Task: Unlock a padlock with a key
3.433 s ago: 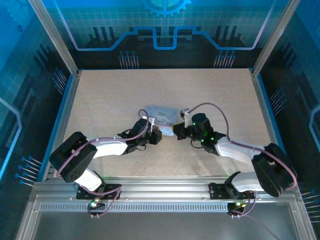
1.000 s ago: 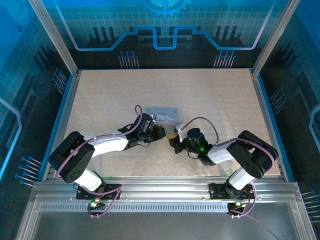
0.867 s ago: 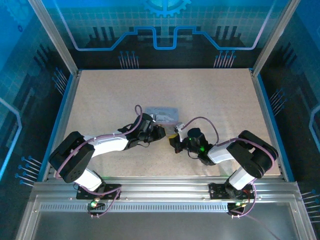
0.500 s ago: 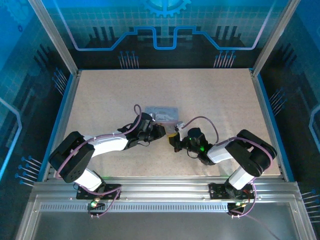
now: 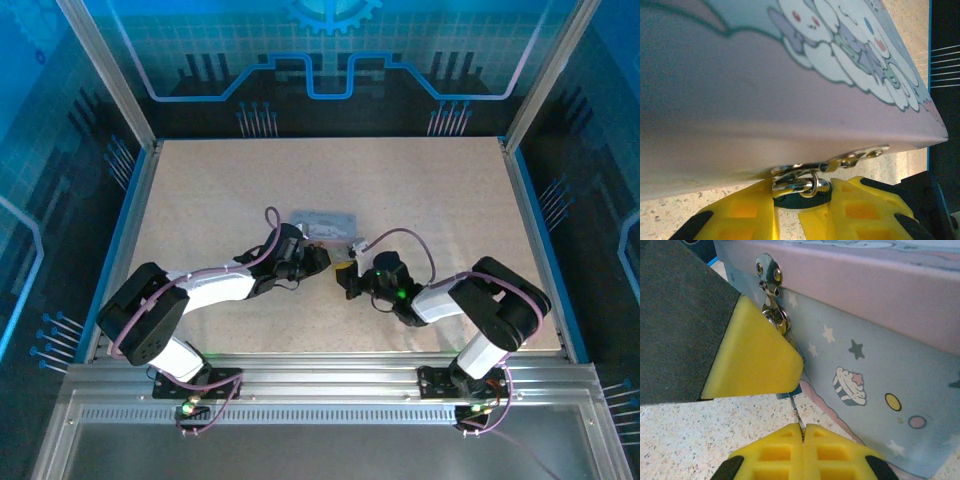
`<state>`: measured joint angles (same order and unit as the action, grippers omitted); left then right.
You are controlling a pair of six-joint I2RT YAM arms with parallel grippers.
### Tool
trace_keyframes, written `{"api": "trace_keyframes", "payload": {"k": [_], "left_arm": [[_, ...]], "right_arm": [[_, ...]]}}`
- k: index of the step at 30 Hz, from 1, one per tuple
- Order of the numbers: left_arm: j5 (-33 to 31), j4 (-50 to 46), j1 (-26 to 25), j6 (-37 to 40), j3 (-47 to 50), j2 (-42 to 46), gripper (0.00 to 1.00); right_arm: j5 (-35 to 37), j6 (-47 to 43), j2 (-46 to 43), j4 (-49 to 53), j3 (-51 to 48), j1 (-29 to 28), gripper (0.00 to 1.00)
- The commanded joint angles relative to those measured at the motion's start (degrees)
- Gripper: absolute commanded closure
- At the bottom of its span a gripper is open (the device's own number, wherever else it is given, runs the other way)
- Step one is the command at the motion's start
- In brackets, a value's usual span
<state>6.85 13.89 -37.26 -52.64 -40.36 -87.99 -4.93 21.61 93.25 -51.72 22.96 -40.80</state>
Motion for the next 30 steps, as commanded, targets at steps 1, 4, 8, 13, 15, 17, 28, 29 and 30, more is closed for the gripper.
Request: {"api": "trace_keyframes", "payload": {"k": [1,4,8,13,15,17,28,29,30], "left_arm": [[2.12,1.66,-0.66,-0.62,0.19,0.82,0.82],[2.37,1.92,-0.71,-0.93,0.32,0.70,0.82],[2.45,2.01,-0.67,-1.11,0.54,0.60,0.82],[2.80,2.63,-0.65,-1.56,0.85,0.53,0.82],[2.60,1.92,-0.55,-1.03,0.64,0.70,0.81],[2.12,0.94,-0.25,-0.25,0.38,1.28,0.78],[1.67,-0.94,2.10,0.60,0.81,3.04,0.56],[1.67,-0.93,2.31,0.57,1.01,3.28,0.52],[1.66,-0.97,2.46,0.65,1.11,3.64,0.50]], "right_arm": [[-1.47,0.18,-0.34,-5.75,4.30,0.13,1.00],[-1.62,0.12,-0.53,-5.42,6.22,0.14,1.00],[-1.68,-0.50,-0.84,-4.69,8.60,0.27,1.00],[-1.46,-0.01,-0.71,-4.64,10.21,0.42,1.00],[-1.24,0.41,-0.53,-4.07,9.85,0.28,1.00],[-0.95,1.69,-0.22,-3.61,8.69,0.30,1.00],[-1.11,14.17,1.80,12.24,9.56,-2.49,1.00],[-1.11,14.86,2.35,12.90,9.86,-2.70,1.00],[-0.57,15.61,2.91,13.53,10.10,-2.99,1.00]]}}
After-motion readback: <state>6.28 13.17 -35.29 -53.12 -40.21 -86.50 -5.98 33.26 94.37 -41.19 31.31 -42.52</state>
